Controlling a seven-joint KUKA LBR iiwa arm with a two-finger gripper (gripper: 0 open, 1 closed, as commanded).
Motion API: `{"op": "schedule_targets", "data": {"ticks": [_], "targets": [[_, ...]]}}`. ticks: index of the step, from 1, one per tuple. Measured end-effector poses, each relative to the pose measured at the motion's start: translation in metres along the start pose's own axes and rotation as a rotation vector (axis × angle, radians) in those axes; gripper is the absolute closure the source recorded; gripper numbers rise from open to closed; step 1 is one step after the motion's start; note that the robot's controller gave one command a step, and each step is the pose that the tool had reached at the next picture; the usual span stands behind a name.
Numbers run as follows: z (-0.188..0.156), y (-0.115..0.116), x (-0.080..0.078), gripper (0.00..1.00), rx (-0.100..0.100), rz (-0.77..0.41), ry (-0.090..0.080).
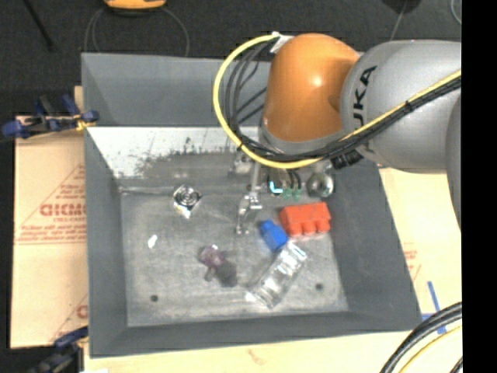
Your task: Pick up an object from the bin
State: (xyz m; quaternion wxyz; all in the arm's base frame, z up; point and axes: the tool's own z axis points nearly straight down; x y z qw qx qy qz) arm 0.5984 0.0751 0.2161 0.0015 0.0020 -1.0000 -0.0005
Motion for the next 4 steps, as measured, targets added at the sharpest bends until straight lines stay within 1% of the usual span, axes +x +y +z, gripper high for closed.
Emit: {"op": "schedule_targets", "data": {"ticks": [1, 2, 3, 4], "targets": [[0.141, -0.014, 0.047, 0.00, 0.001, -0.046, -0.012], [0.137, -0.013, 0.046, 1.00, -0.001, -0.044, -0.008], [0.022, -0.025, 0.026, 1.00, 0.002, -0.050, -0.016], [-0.040, 0.027, 0.012, 1.00, 0.001, -0.338, -0.014]]}}
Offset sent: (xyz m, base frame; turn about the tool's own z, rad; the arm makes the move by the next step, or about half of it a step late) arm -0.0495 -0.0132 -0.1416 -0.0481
